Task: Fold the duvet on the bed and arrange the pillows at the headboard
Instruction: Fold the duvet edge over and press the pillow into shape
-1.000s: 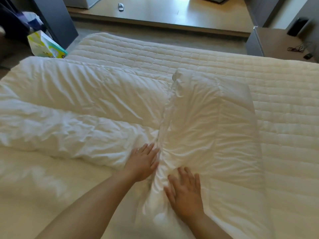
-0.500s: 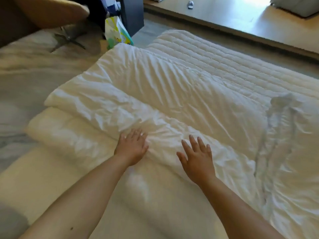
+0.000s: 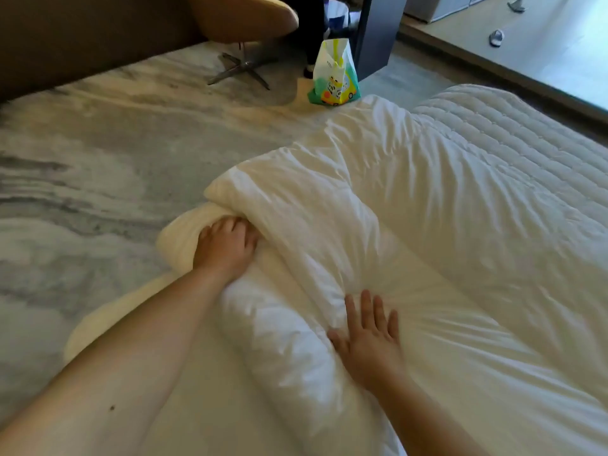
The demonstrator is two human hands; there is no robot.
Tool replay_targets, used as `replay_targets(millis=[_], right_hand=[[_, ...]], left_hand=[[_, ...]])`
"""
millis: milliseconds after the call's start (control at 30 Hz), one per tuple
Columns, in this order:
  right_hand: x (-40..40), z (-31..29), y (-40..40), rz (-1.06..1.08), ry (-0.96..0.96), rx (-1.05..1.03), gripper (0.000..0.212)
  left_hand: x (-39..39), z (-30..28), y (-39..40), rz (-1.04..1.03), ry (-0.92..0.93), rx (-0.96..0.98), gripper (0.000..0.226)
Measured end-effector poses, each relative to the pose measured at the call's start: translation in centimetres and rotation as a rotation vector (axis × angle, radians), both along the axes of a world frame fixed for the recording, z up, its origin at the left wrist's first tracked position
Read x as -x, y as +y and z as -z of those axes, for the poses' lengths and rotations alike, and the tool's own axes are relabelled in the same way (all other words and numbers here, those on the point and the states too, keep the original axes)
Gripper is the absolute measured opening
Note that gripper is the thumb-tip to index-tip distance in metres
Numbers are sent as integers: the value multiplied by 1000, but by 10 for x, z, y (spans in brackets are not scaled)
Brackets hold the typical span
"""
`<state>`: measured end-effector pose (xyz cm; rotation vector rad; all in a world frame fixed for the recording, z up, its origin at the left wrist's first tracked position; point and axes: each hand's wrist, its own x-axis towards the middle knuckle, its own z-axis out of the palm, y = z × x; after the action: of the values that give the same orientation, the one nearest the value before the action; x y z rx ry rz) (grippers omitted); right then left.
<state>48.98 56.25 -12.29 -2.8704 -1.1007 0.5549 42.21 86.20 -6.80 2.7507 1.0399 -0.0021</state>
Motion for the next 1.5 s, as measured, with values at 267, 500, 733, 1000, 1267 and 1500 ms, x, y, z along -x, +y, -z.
replay_targets(millis=[267, 500, 733, 1000, 1267, 1500], right_hand=[[1, 51, 1, 35, -147, -87, 78], [-6, 83, 4, 17, -222, -194, 76], [-7, 93, -1, 10, -252, -208, 77], [-5, 88, -3, 16, -248, -204, 78], [-5, 81, -4, -2, -198, -162, 82], [-14, 30, -11, -40, 140, -100, 74]], left_hand=[[-81, -17, 91, -214, -195, 86, 69], [-114, 24, 141, -275, 91, 626, 107], [-101, 44, 156, -315, 177, 939, 113], [-108, -5, 140, -227, 70, 905, 88], [-109, -79, 89, 41, -329, 1107, 78], [-134, -165, -58, 430, -284, 836, 25]])
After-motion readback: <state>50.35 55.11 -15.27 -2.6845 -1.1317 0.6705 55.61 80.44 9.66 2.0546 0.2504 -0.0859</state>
